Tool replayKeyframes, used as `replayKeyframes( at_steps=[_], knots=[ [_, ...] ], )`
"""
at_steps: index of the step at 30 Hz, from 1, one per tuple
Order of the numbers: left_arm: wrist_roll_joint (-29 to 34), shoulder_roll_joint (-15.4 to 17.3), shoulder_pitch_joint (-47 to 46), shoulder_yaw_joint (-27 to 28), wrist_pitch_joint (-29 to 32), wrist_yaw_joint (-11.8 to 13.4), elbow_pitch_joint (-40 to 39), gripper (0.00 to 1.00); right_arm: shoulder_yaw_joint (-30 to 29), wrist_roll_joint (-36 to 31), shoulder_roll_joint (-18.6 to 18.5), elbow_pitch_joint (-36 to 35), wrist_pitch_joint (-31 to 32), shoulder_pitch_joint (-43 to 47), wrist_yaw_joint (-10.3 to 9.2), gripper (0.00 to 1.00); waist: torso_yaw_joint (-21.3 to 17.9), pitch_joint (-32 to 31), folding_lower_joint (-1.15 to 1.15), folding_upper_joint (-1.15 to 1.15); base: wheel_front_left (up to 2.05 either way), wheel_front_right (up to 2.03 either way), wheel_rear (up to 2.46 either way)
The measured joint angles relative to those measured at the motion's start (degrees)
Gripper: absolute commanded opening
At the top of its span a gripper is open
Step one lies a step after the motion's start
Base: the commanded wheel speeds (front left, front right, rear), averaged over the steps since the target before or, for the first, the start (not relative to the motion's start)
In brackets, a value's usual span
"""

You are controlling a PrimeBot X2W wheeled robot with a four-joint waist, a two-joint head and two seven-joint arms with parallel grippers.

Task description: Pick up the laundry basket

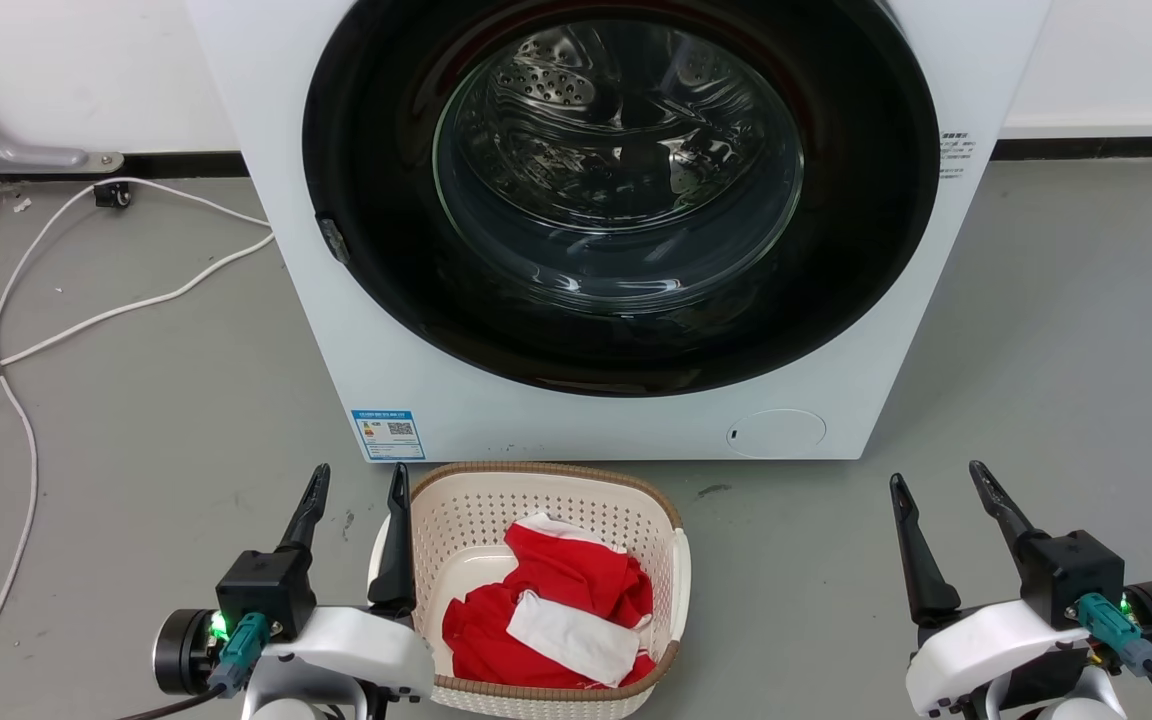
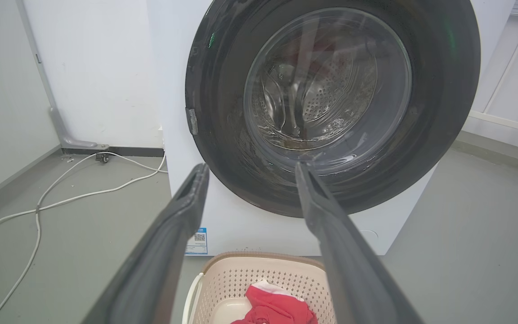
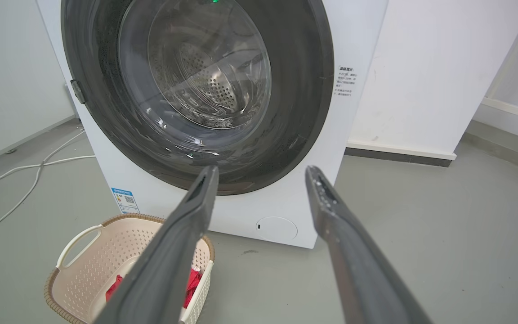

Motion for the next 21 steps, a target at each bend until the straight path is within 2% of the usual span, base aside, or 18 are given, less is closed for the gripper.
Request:
replayKeyframes(
  at_steps=[21],
  knots=[
    [0.9, 0.0, -0.1, 0.0, -0.1, 0.3, 0.5, 1.00, -0.2, 0.9, 0.0, 0.8, -0.3, 0.0, 0.00, 1.00, 0.7, 0.3, 0.00, 0.00, 0.00, 0.00, 0.00]
  ],
)
